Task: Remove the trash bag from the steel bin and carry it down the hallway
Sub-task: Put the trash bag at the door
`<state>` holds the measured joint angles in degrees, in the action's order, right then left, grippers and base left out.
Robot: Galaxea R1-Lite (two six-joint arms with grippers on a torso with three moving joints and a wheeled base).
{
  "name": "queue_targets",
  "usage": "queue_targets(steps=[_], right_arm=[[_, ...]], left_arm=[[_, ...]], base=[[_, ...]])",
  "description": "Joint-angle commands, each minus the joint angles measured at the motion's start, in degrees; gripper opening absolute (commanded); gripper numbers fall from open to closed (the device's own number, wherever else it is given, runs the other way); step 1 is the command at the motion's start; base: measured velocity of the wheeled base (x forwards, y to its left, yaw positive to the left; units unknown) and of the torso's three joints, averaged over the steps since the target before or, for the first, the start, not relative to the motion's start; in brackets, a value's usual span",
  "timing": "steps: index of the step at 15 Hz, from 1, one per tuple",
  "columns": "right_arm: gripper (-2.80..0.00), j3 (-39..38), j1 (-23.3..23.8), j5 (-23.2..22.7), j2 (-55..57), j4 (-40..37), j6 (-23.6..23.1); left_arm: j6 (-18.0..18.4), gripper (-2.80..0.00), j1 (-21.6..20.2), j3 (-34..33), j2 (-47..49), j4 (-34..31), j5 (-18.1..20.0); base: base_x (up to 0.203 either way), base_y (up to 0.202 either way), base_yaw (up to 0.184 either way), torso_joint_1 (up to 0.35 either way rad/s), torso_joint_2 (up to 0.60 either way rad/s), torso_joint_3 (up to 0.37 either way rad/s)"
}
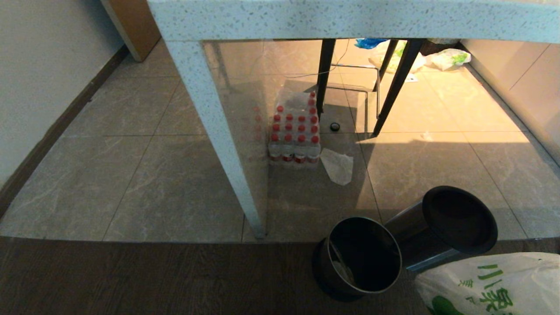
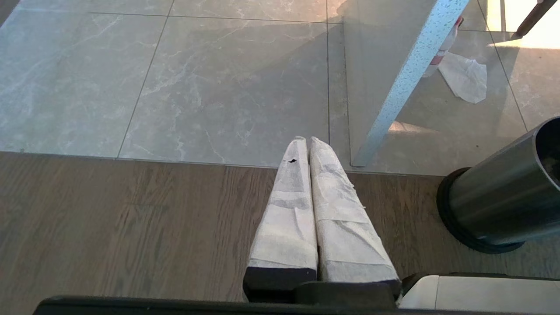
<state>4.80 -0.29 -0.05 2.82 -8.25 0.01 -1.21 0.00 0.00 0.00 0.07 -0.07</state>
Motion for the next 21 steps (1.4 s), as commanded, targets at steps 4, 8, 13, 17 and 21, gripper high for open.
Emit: queue_targets(steps=[4, 8, 13, 17, 21], right_arm=[[-2.80, -6.0, 0.0, 0.8, -2.8, 11.2, -0.9], [-2.80, -7.1, -0.1, -0.7, -2.8, 14.3, -3.7], [-2.80, -7.1, 0.0, -0.7, -2.8, 14.2, -3.8], [-2.80, -7.1, 0.0, -0.5, -2.8, 14.3, -3.1], [-2.80, -7.1, 0.0, -0.4, -2.8, 14.3, -3.1]], left_arm=[[0.0, -2.80, 0.0, 0.0, 0.0, 0.0, 0.0], [0.0, -2.80, 0.0, -0.1, 0.0, 0.0, 0.0], [0.0, -2.80, 0.0, 0.0, 0.0, 0.0, 0.0], [0.0, -2.80, 0.0, -0.1, 0.0, 0.0, 0.0], [0.0, -2.80, 0.0, -0.1, 0.0, 0.0, 0.0]], base=[[0.000, 0.000, 0.000, 0.000, 0.00, 0.000], [0.000, 0.000, 0.000, 0.000, 0.00, 0.000], [0.000, 0.000, 0.000, 0.000, 0.00, 0.000], [0.000, 0.000, 0.000, 0.000, 0.00, 0.000], [0.000, 0.000, 0.000, 0.000, 0.00, 0.000]])
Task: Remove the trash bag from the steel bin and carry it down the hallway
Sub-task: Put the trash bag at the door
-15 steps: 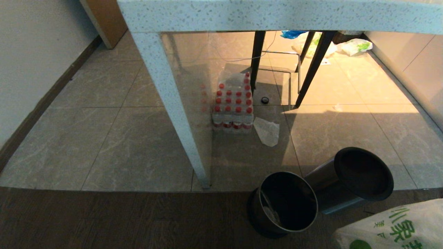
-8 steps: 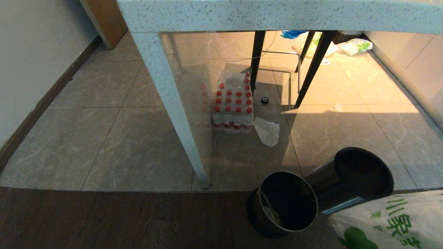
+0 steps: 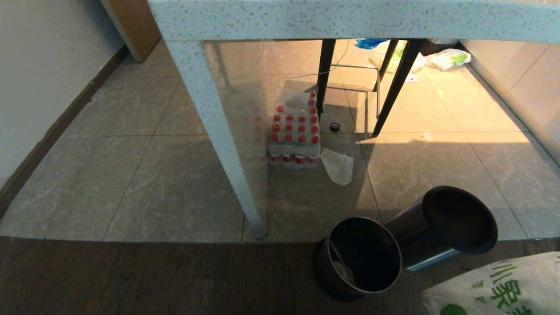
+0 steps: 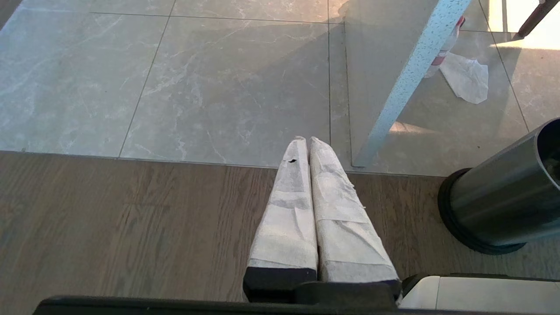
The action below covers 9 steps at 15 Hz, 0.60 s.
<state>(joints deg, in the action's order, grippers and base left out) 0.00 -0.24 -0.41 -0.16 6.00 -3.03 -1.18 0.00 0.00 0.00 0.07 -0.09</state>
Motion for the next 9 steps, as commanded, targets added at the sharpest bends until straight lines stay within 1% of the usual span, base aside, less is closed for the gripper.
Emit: queue_targets(steps=[1, 8, 9], right_arm=[[-2.80, -2.3, -0.1, 0.0, 0.2, 0.1, 0.0], [-2.80, -2.3, -0.1, 0.0, 0.2, 0.1, 0.0], [-2.80, -2.3, -0.1, 0.0, 0.2, 0.1, 0.0]], left_arm=[[0.0, -2.80, 0.0, 0.0, 0.0, 0.0, 0.0], [0.4, -2.80, 0.0, 0.0, -0.1, 0.1, -0.1], [0.2, -2.80, 0.0, 0.0, 0.0, 0.1, -0.1]], base=[[0.000, 0.000, 0.000, 0.000, 0.00, 0.000], [0.000, 0.000, 0.000, 0.000, 0.00, 0.000], [0.000, 0.000, 0.000, 0.000, 0.00, 0.090]])
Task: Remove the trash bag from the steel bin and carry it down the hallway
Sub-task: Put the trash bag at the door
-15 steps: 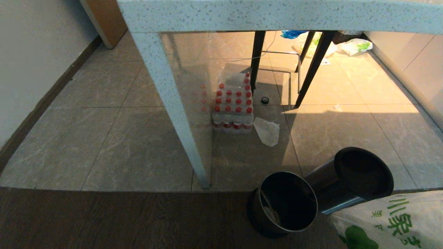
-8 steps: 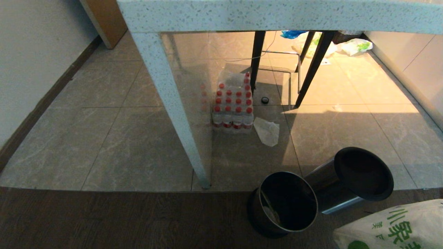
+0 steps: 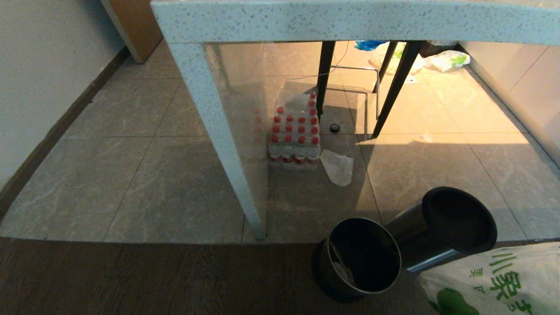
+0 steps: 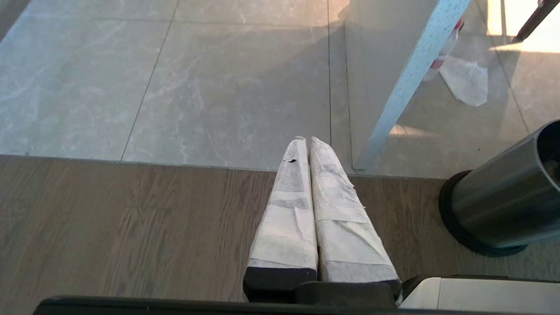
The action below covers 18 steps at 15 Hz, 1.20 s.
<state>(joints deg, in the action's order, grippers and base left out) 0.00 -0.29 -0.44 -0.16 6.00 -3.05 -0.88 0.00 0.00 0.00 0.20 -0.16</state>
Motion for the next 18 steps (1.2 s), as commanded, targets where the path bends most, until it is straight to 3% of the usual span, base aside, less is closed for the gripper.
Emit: queue_targets(steps=[1, 18], right_arm=[[-2.80, -2.3, 0.0, 0.0, 0.2, 0.1, 0.0], [-2.80, -2.3, 0.0, 0.0, 0.2, 0.1, 0.0]], left_arm=[[-0.1, -2.80, 0.0, 0.0, 0.0, 0.0, 0.0], [-0.7, -2.80, 0.0, -0.1, 0.0, 0.0, 0.0]], base=[[0.000, 0.000, 0.000, 0.003, 0.00, 0.132], [0.000, 0.000, 0.000, 0.003, 0.00, 0.197]])
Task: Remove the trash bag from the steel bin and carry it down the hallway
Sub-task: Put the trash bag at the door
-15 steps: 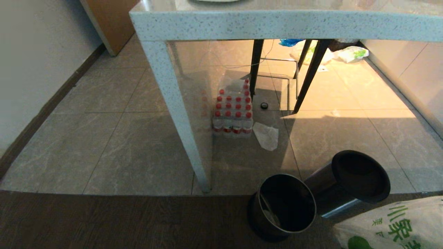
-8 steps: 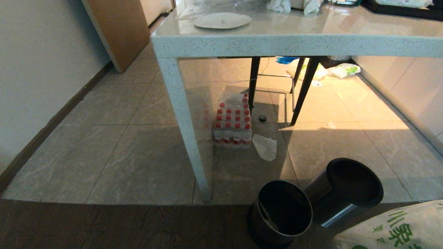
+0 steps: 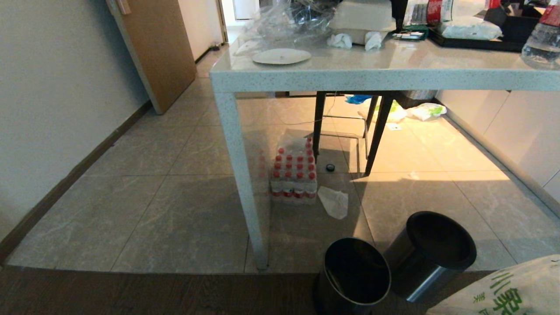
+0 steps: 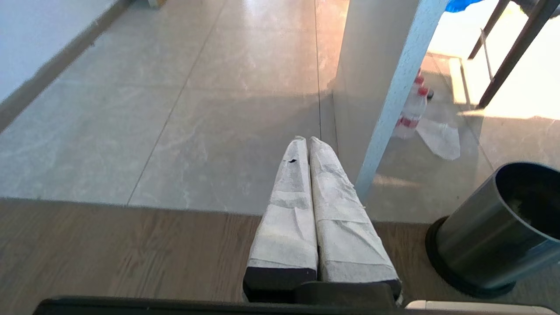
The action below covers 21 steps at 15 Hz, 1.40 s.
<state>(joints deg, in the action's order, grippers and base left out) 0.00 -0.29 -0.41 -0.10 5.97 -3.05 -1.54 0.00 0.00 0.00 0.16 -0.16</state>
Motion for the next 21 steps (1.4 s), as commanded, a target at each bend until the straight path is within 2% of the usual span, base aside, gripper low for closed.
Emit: queue_targets(steps=[1, 7, 21], right_arm=[[-2.80, -2.3, 0.0, 0.0, 0.1, 0.1, 0.0], [-2.80, -2.3, 0.0, 0.0, 0.1, 0.1, 0.0], [-2.80, -2.3, 0.0, 0.0, 0.1, 0.1, 0.0]], left_arm=[[0.0, -2.80, 0.0, 0.0, 0.0, 0.0, 0.0], [0.1, -2.80, 0.0, 0.0, 0.0, 0.0, 0.0], [0.0, -2.80, 0.0, 0.0, 0.0, 0.0, 0.0]], base=[[0.000, 0.000, 0.000, 0.007, 0.00, 0.203], [0.000, 0.000, 0.000, 0.002, 0.01, 0.167], [0.000, 0.000, 0.000, 0.000, 0.00, 0.004]])
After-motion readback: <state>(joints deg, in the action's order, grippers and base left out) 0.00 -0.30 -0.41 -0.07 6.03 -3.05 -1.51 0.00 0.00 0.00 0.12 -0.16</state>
